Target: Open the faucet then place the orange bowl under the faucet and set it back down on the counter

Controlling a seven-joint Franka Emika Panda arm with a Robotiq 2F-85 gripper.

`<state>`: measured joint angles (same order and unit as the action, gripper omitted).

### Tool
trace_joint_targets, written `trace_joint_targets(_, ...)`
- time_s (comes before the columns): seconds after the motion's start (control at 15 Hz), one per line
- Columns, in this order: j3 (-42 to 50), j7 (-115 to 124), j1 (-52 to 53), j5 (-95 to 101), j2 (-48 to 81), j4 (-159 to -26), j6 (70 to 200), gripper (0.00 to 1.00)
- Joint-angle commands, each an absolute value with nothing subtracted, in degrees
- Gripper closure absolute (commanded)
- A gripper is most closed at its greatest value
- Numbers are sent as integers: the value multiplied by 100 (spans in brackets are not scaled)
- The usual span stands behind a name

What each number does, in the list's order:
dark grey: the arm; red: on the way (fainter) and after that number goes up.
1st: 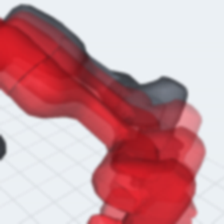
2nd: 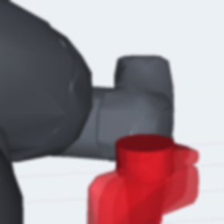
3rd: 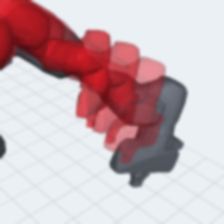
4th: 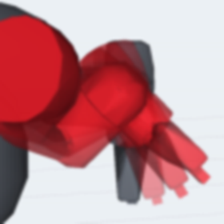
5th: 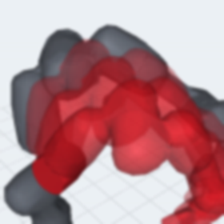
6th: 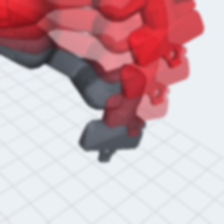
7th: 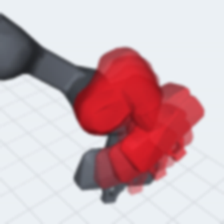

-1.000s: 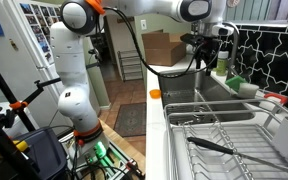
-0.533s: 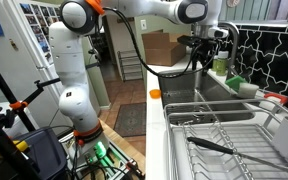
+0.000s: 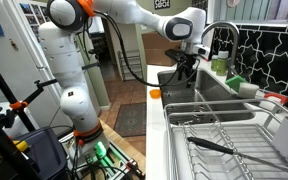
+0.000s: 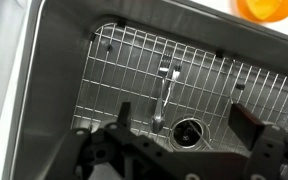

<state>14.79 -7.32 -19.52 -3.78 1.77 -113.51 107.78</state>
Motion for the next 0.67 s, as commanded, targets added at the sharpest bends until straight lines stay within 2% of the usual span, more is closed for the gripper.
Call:
trace_joint_targets(0.0, 1505, -1309, -1809, -484, -188, -12225, 11377, 0)
trace_joint_targets(0.4, 1379, -2599, -1551, -496, -116, -12645, 11880, 0)
trace_joint_targets(0.6, 1331, -3492, -1462, -861, -155, -12608, 11700, 0)
